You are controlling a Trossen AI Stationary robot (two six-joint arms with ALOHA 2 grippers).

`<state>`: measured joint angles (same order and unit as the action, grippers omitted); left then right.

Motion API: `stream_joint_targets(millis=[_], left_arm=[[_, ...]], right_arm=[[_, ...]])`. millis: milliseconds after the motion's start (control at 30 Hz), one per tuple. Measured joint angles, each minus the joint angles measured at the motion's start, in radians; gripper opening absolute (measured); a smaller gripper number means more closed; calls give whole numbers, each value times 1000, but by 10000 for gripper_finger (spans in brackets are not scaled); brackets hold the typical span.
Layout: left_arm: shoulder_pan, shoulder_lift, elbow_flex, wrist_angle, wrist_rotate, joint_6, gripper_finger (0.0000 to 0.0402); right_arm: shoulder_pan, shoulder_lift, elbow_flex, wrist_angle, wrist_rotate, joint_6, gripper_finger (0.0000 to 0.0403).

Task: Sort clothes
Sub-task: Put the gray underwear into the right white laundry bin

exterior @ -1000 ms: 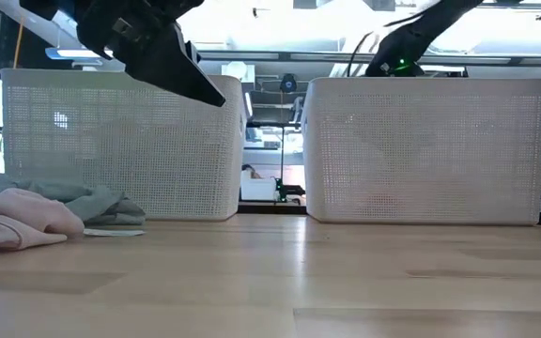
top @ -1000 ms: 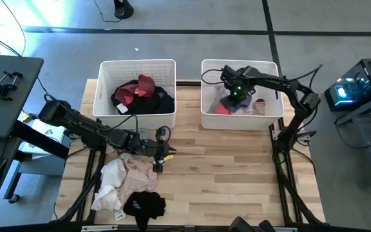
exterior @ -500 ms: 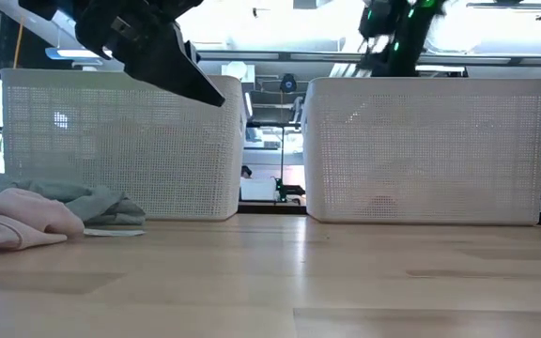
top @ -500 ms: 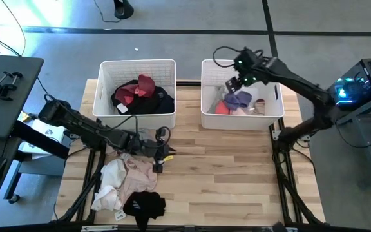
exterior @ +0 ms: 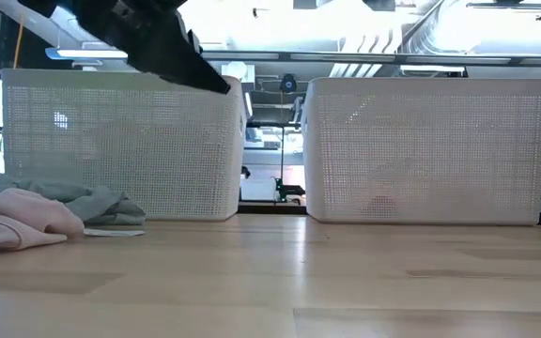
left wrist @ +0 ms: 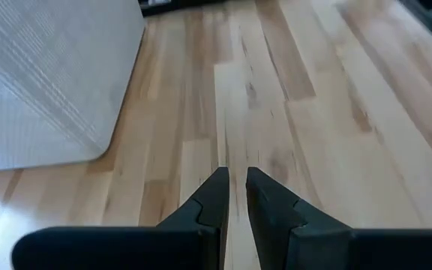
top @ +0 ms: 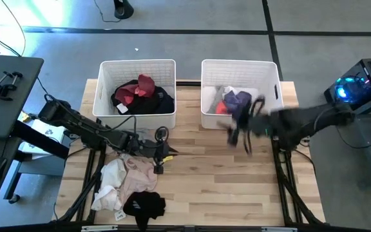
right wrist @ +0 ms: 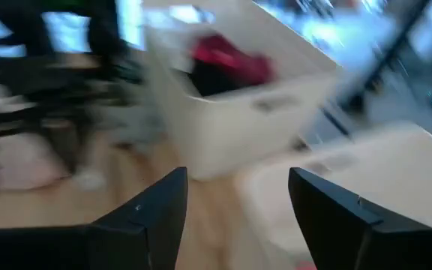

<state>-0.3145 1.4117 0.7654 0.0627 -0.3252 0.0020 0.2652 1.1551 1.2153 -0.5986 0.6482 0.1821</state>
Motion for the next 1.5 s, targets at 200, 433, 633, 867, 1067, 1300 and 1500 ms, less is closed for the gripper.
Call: stream_joint_targets(millis=[200,433,633,867,1067,1300,1500], left_arm=[[1,3,0,100,0,-68,39],[29,15,2,305,-2,36,39],[-50,12,28,-14,-210,61,29],[-150,10,4,-606,-324,-697,15],[-200,12,-175,-647,-413,-1195,48],[-197,11,-306,-575,-421,-1364,123],[-196,9,-401,-276,-393,-1169,109]], right_arm=[[254,75,-239,444,93,-120,220],[273,238,-385,718,100,-25,220],[233,353,-387,750,99,70,220],[217,367,-385,783,104,72,220],[212,367,-384,800,104,45,220],[163,367,-384,818,106,46,220],[131,367,-384,850,35,45,220]])
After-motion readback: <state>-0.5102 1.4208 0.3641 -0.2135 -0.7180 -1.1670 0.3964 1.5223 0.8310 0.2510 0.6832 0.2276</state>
